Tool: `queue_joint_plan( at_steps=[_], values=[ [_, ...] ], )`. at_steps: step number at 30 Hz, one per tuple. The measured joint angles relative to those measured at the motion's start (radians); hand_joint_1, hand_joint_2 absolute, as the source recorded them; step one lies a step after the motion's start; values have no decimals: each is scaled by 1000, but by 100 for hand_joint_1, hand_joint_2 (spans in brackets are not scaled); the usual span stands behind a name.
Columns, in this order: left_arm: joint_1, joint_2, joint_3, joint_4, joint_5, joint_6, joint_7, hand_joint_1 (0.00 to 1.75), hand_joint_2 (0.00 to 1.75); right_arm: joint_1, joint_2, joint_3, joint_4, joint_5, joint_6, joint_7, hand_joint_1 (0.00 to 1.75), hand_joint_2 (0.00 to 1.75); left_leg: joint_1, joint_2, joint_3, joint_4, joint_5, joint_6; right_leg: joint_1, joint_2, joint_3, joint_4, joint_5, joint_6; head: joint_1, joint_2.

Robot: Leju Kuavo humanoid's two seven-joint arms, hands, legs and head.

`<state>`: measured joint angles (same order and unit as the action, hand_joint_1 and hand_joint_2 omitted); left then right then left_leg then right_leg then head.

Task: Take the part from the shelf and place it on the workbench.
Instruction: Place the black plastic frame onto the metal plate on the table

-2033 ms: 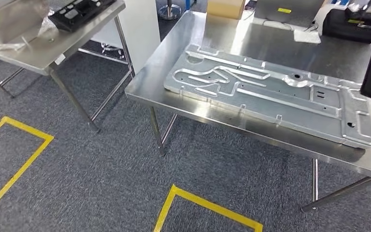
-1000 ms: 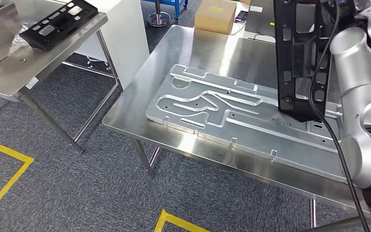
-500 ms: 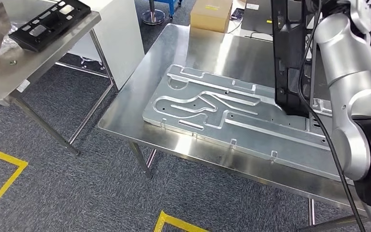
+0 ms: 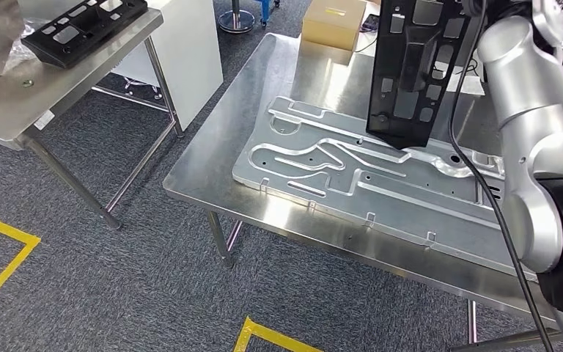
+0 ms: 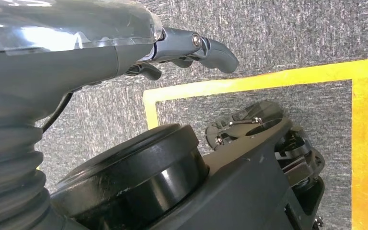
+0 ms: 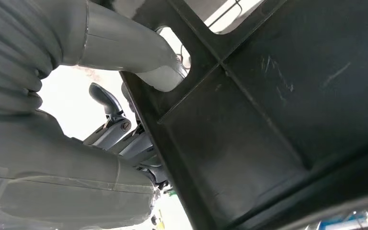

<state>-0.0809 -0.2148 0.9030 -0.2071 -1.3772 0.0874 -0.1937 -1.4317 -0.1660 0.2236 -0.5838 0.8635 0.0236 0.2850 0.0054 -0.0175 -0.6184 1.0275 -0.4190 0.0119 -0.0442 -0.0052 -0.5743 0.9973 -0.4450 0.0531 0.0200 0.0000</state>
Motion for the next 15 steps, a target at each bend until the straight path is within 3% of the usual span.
queue_joint_plan(
  at_steps=[6,11,15],
  values=[
    [-6,0,0,0,-23,3,9,0,175,145,106,37,20,31,-109,-77,175,175,1,11,20,-1,-10,1,2,9,15,-1,-6,10,-1,0],
    [-10,0,-1,0,-29,4,24,0,175,273,207,78,43,15,-166,-138,175,175,5,12,55,-2,-24,-1,6,9,49,-3,-27,0,0,0],
    [-12,0,-1,0,-28,8,33,0,175,395,257,85,34,-47,-203,-208,175,175,5,7,43,-2,-14,2,6,3,38,-1,-16,9,0,0]
  ],
)
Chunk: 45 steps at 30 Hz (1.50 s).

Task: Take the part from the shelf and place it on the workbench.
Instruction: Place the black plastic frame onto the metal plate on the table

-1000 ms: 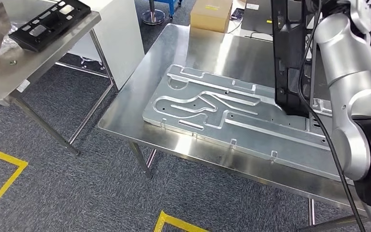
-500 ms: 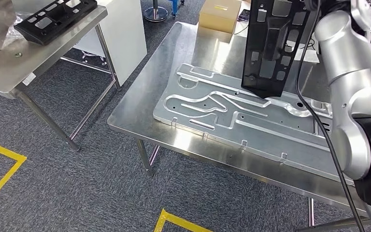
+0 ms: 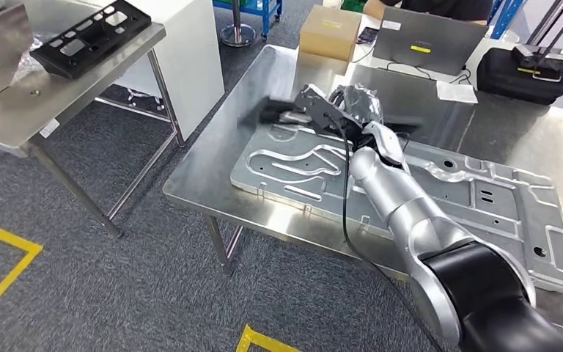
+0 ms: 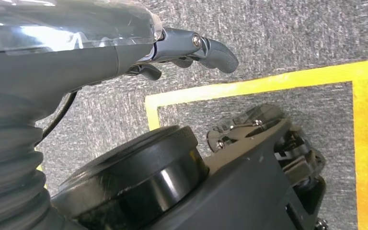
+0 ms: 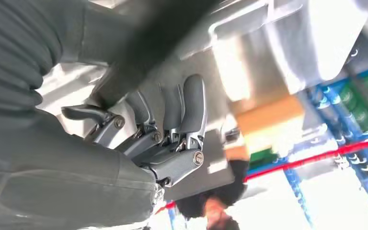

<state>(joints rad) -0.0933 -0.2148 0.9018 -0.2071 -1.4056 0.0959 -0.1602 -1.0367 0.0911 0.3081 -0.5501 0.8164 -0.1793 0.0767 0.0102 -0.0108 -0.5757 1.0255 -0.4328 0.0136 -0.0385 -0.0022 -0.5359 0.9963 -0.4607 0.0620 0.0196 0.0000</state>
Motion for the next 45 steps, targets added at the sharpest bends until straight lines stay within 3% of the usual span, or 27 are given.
queue_joint_plan(
  at_steps=[7,16,27,33,40,45],
  values=[
    [5,0,0,0,2,4,0,0,175,107,-12,-1,-16,-46,-19,-20,175,175,0,0,-7,0,2,-1,-1,1,-5,-2,4,-2,1,0],
    [9,0,0,0,2,16,-17,0,175,144,-63,-18,-38,-72,-20,-26,175,175,-1,1,-7,0,-1,2,-1,1,-5,-5,4,-2,0,0],
    [9,0,0,0,-1,20,-19,0,175,168,-82,-27,-49,-74,-33,-14,175,175,-1,1,-7,0,-1,3,-1,0,-5,-5,2,1,0,0],
    [16,0,0,0,-3,27,-88,0,175,203,-118,-51,-49,-89,-45,-37,175,175,-1,-2,-6,0,-1,3,-1,-2,-3,-6,1,1,0,0],
    [20,-5,34,0,102,-4,-253,0,175,289,-194,-112,-51,-112,-73,-90,175,175,-1,-7,-5,0,-3,6,-2,-6,2,-10,0,1,0,0],
    [-44,-40,65,0,148,8,-193,0,175,288,-197,-121,-49,-79,-72,-62,175,175,-1,-9,-4,0,-2,7,-2,-9,5,-11,0,2,0,0]
  ],
)
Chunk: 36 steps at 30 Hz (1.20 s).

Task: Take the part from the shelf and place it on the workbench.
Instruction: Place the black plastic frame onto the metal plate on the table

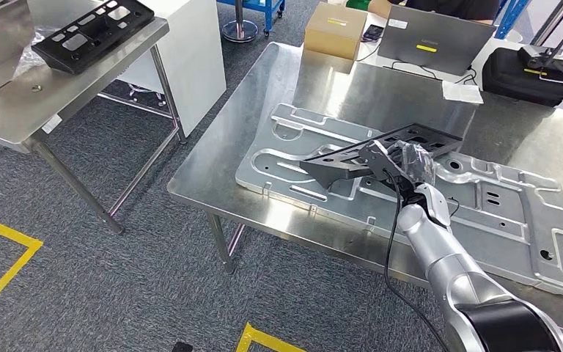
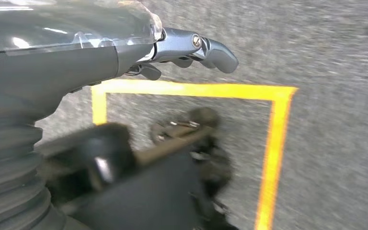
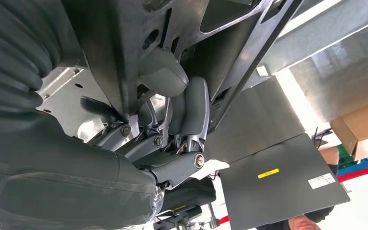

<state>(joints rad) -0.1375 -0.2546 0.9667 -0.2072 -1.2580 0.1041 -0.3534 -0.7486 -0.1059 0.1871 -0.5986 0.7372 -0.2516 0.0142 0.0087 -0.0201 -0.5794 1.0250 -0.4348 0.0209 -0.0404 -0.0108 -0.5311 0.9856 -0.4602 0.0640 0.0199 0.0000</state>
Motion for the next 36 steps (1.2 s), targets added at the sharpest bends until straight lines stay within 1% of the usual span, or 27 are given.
queue_joint_plan(
  at_steps=[3,10,17,23,31,36],
  values=[
    [-17,-9,10,0,11,-7,0,0,175,-4,3,0,3,7,0,8,175,175,0,0,3,0,0,0,0,0,2,0,0,0,0,0],
    [-19,-11,21,0,38,-14,-28,0,175,-5,3,-4,5,17,2,8,175,175,0,0,4,0,0,0,0,0,3,0,0,0,0,0],
    [-19,-12,31,0,62,-49,-44,0,175,1,-1,-12,6,17,-3,-17,175,175,0,0,4,0,-1,0,0,0,3,0,-1,1,0,0],
    [-19,-15,36,0,85,-75,-86,0,175,15,-16,-14,3,27,-4,-24,175,175,0,0,4,0,-1,0,0,0,4,-1,-1,1,0,0],
    [-19,-18,37,0,85,-80,-104,0,175,36,-34,-21,1,28,-6,-29,175,175,0,-1,6,0,-2,0,0,-1,6,-2,-2,1,0,0],
    [-20,-21,36,0,87,-93,-125,0,175,61,-42,-27,1,28,-17,-52,175,175,0,-2,8,0,-2,0,0,-1,9,-3,-2,1,0,0]
  ],
)
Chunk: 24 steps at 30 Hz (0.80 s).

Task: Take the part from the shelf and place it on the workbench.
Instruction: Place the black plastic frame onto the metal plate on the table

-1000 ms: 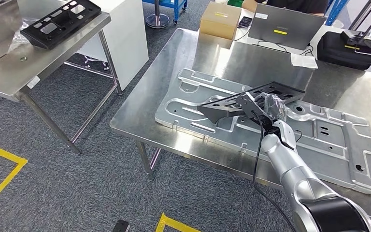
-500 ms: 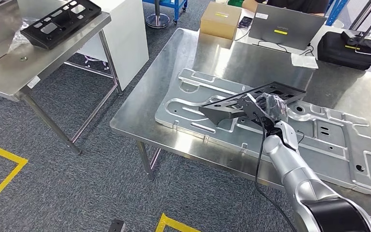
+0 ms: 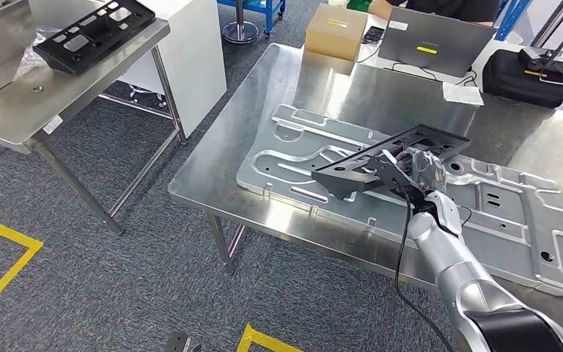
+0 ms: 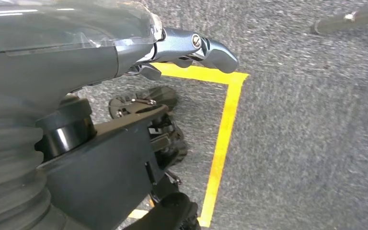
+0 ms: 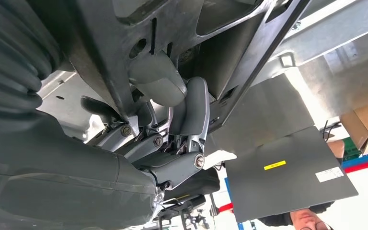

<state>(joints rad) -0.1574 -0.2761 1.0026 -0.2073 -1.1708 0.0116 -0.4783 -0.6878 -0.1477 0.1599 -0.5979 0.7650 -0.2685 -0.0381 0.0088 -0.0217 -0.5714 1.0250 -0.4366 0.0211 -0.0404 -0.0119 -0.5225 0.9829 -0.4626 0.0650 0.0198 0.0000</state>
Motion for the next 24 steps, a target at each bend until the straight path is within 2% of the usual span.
queue_joint_plan(
  at_steps=[4,8,11,17,21,24],
  values=[
    [8,2,-5,0,-9,6,4,0,175,17,-6,-6,-3,-2,-6,-13,175,175,0,1,4,0,-4,1,0,0,4,-1,-3,-3,0,0],
    [60,31,-15,0,-21,-16,-61,0,175,66,-40,-31,-20,-25,-3,-54,0,0,0,0,12,0,-8,2,0,0,12,-3,-8,-4,0,0],
    [91,51,-17,0,-22,-28,-81,0,175,109,-63,-54,-43,-32,1,-70,0,0,0,-1,12,0,-9,3,0,-1,14,-4,-8,-1,0,0],
    [102,61,-17,0,-22,-38,-71,0,175,171,-109,-96,-94,-65,25,-86,0,0,-1,-4,11,0,-9,3,-1,-3,15,-5,-8,0,0,0],
    [108,62,-17,0,-22,-46,-76,0,175,203,-189,-142,-192,-148,113,-84,0,0,-5,-4,8,0,-10,5,-4,-3,13,-6,-6,3,0,0],
    [111,62,-17,0,-23,-46,-76,0,175,207,-277,-185,-287,-228,197,-53,0,0,-8,-3,4,0,-9,8,-7,-3,9,-6,-4,7,0,0]
  ],
)
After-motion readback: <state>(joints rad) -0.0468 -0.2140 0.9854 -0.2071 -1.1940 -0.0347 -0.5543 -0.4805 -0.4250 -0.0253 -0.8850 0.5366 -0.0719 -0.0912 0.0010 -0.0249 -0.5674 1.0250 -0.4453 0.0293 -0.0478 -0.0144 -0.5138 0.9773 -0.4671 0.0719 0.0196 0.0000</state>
